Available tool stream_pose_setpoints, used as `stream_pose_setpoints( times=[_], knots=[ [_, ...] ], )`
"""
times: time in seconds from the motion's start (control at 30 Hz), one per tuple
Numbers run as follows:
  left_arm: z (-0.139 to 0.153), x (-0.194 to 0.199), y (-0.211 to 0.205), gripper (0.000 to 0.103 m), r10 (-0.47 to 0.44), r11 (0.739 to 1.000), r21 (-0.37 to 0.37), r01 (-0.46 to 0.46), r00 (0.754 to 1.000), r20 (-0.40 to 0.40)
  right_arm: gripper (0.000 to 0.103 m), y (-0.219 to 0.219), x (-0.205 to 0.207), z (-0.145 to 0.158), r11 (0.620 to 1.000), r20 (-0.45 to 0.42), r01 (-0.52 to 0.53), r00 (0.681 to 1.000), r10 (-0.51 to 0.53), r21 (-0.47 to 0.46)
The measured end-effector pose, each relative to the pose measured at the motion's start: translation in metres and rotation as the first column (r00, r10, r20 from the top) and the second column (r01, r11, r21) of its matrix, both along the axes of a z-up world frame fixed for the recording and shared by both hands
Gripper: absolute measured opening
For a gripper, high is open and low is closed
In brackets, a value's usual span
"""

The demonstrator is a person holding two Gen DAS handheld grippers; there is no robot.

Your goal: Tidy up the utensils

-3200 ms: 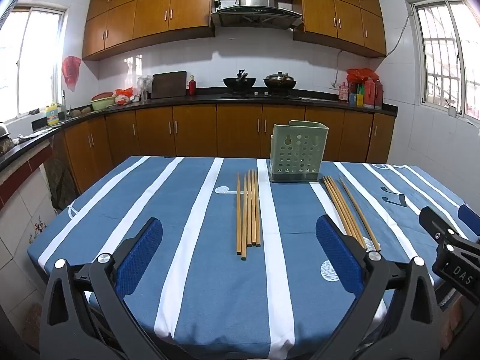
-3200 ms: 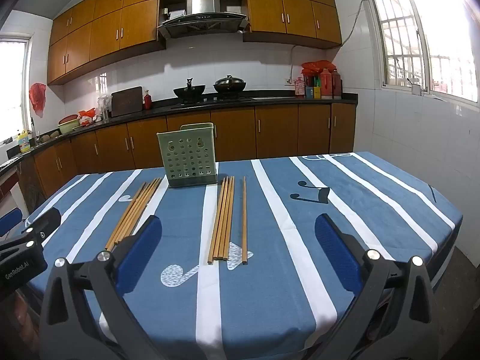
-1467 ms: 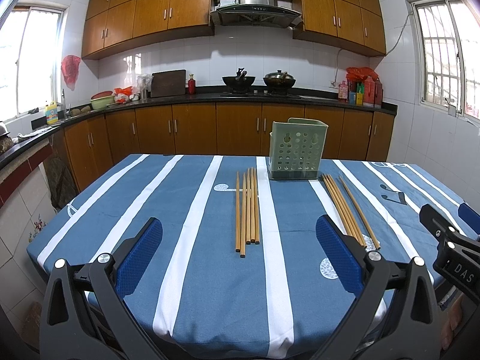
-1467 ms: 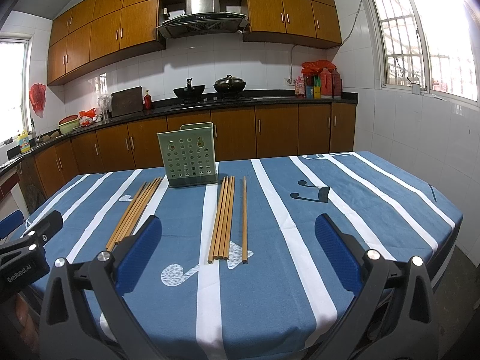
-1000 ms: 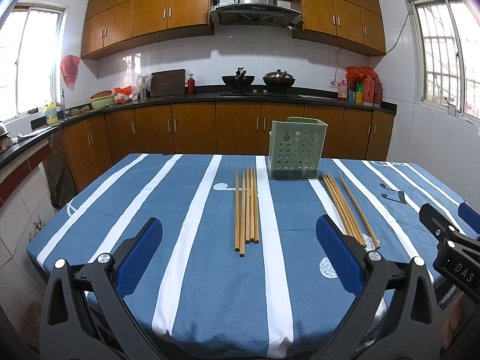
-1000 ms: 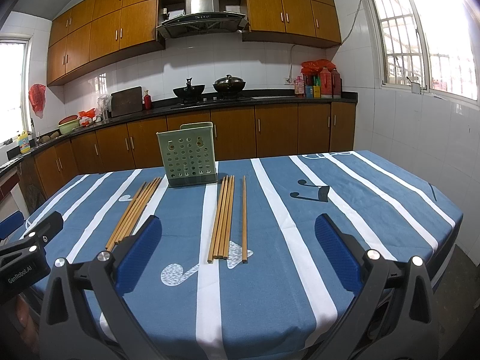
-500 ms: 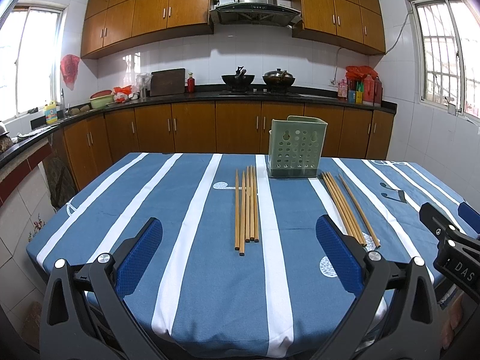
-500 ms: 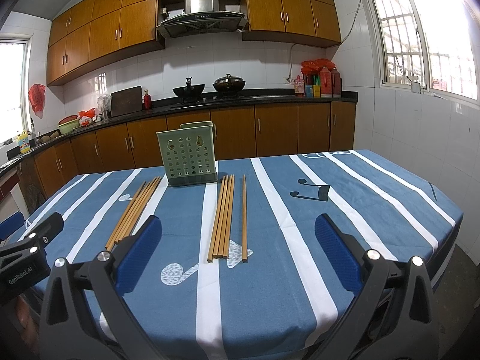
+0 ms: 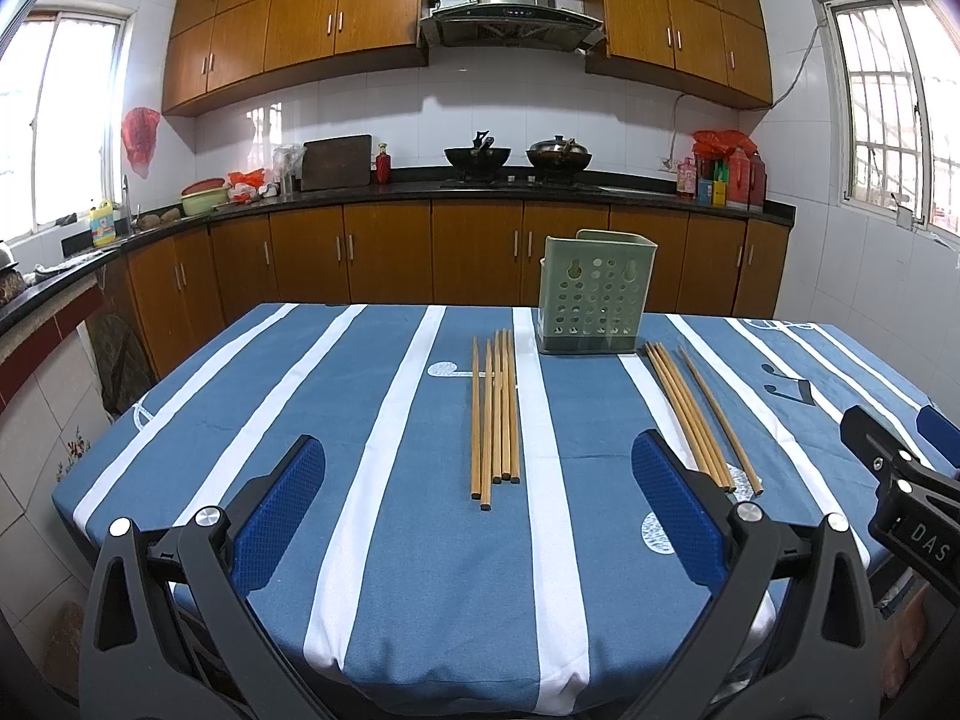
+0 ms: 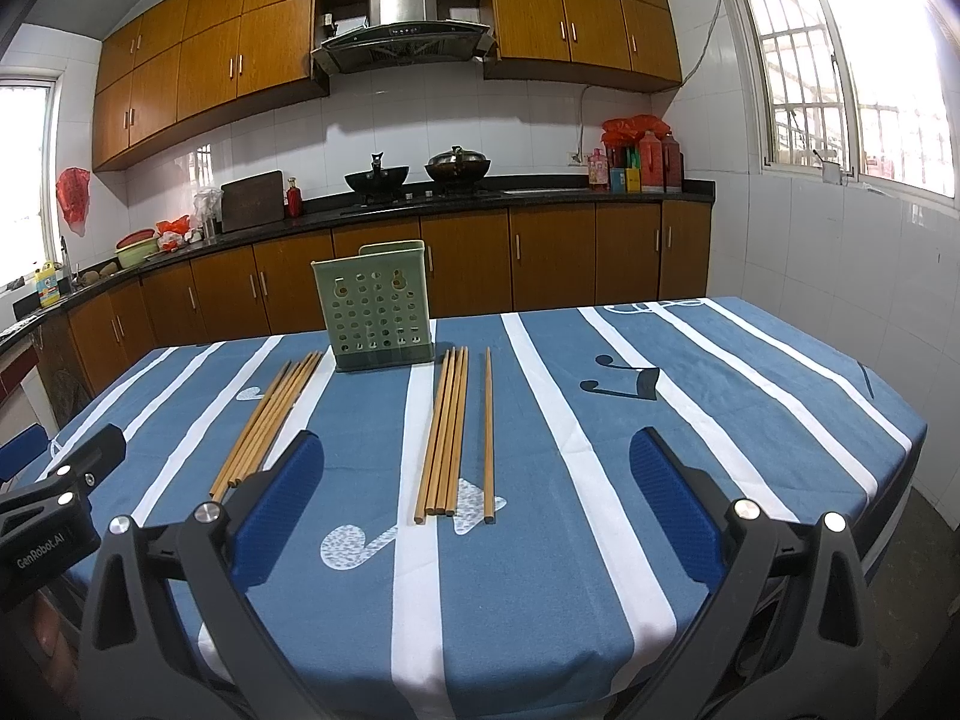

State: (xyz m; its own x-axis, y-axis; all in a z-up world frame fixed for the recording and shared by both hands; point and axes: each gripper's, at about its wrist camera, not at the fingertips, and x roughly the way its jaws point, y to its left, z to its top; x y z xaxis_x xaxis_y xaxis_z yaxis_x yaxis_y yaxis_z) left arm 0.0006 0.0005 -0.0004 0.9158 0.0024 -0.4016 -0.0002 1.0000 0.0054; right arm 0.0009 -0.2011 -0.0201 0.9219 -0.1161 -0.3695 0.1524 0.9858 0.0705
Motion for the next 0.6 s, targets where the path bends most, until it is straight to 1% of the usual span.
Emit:
stream_pose_setpoints(
  times=[0.17,0.27,0.4,0.5,0.6],
  knots=[
    [-0.005,0.007,0.006,0.101,0.026,1.000,0.001,-0.026,0.999,-0.028,0.099,-0.003,0.007,-0.001,1.000,-0.016,0.005,1.000,-0.005,0.007],
    [-0.011,0.016,0.012,0.101,0.053,0.999,-0.008,-0.054,0.996,-0.070,0.099,-0.010,0.013,0.002,1.000,-0.031,0.013,0.999,-0.012,0.020],
    [-0.018,0.038,0.031,0.101,0.080,0.995,-0.044,-0.089,0.981,-0.179,0.099,-0.022,0.030,-0.006,0.998,-0.079,0.050,0.996,-0.046,0.044],
    [-0.020,0.052,0.040,0.101,0.079,0.994,-0.059,-0.094,0.972,-0.222,0.099,-0.031,0.050,-0.008,0.996,-0.128,0.070,0.990,-0.061,0.062],
    [-0.022,0.066,0.049,0.101,0.098,0.993,-0.040,-0.111,0.964,-0.246,0.087,-0.037,0.074,-0.014,0.995,-0.190,0.066,0.981,-0.051,0.077]
  ],
)
